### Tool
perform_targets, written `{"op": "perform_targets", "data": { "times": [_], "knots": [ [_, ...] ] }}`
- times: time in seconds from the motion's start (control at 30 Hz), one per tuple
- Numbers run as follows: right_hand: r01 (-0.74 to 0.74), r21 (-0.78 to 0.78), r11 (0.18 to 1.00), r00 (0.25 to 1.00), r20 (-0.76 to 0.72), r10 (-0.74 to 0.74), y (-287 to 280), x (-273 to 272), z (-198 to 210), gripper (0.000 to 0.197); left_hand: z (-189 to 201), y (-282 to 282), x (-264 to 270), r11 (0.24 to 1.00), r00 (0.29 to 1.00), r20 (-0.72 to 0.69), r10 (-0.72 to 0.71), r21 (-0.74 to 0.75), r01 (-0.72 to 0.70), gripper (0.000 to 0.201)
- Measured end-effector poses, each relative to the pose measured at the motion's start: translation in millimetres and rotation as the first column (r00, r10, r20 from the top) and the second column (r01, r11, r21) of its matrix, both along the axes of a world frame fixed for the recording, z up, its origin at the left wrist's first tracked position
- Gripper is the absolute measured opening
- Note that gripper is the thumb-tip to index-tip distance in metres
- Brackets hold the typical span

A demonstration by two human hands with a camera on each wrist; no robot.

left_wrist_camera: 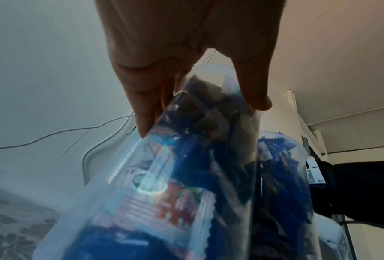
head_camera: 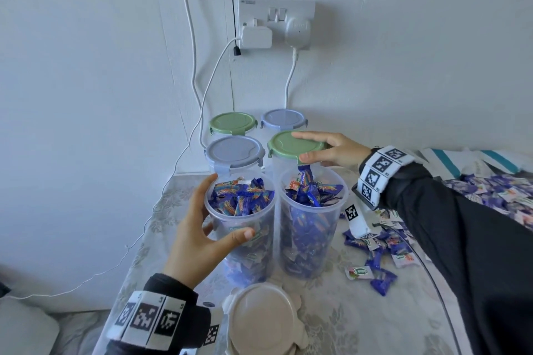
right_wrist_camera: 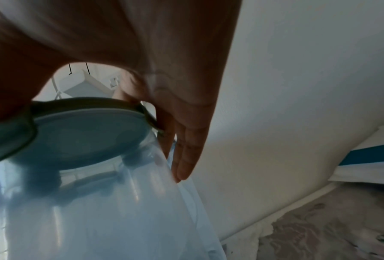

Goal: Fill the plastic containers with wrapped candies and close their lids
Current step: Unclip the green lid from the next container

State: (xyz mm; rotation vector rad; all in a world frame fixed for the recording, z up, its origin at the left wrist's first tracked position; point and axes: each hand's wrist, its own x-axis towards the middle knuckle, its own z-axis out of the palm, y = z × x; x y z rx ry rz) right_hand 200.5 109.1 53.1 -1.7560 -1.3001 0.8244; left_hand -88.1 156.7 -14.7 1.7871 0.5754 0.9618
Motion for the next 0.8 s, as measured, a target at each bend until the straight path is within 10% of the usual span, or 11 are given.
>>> {"op": "perform_targets", "data": {
  "times": [0.4,0.53,0.8],
  "knots": [
    [0.210,0.398,0.893,0.975,-0.015,-0.223,-70.0,16.9,31.1,0.058,2.9,-21.2,2.2,0.977,0.978,-0.079,0.193,0.105,-0.185,0.102],
    [0.186,0.437,0.880,0.972,0.048,-0.229,-114.3,19.8,42.6,0.052,18.8,-53.5,10.9,0.871,0.923,0.092,0.374,0.306,-0.383,0.065],
    [0.041,0.303,0.952,0.999,0.002,-0.044,-212.6,16.8,27.2,0.066,47.5,-135.1,71.6,0.974,0.970,0.242,0.016,0.216,-0.070,0.016]
  ]
}}
